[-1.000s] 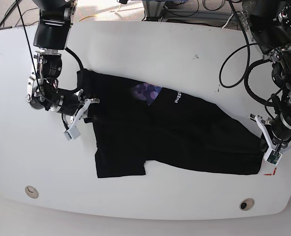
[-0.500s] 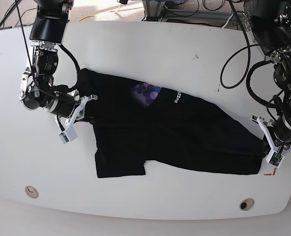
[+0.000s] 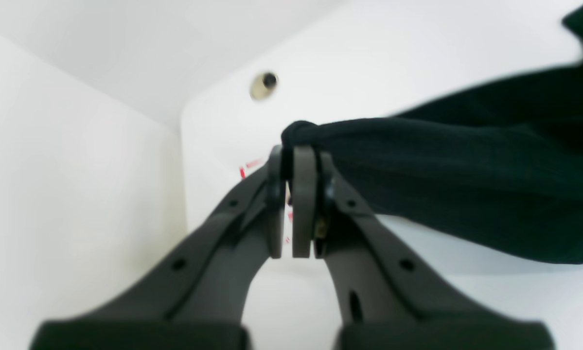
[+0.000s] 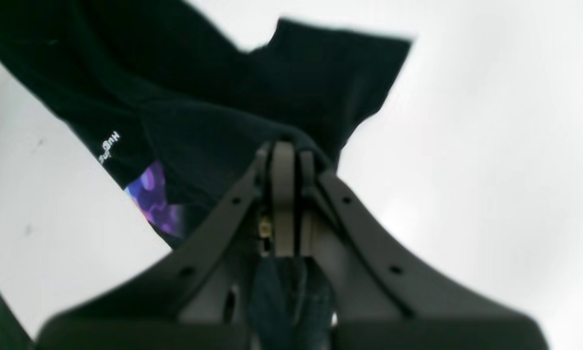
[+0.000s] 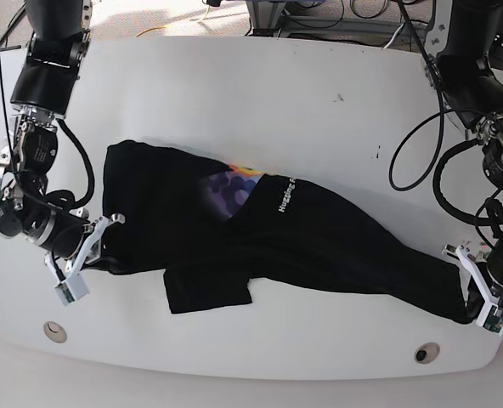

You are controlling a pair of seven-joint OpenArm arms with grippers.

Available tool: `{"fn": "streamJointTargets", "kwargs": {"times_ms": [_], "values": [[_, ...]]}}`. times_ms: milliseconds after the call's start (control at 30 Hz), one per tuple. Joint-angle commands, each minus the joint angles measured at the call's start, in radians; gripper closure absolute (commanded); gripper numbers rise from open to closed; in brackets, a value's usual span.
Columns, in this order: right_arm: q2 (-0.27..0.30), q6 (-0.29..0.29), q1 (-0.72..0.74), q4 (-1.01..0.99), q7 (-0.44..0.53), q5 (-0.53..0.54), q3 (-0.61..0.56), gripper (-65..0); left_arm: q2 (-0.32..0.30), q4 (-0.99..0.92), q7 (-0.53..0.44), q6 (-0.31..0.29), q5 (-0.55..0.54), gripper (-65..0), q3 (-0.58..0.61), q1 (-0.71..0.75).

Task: Layout the t-shirt on the table in an organized manner, then fold the t-shirt properly
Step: 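Pull the held shirt with both grippers away from the robot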

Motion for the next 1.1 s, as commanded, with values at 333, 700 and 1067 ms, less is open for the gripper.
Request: {"fn": "streamJointTargets", "kwargs": {"times_ms": [333, 700, 1067], "values": [[0.130, 0.008, 0.289, -0.169, 0.024, 0.017, -0.050, 0.0, 0.028, 0.010, -0.025, 0.002, -0.008, 0.0, 0.016, -0.166], [0.170, 0.008, 0.548, -0.276, 0.024, 0.018, -0.176, 0.0, 0.081, -0.032, -0.022, 0.002, -0.006, 0.0, 0.018, -0.295], [0.218, 0.011, 0.792, -0.388, 0.024, 0.018, -0.317, 0.0, 0.079, -0.093, -0.022, 0.002, -0.006, 0.0, 0.018, -0.410]]}}
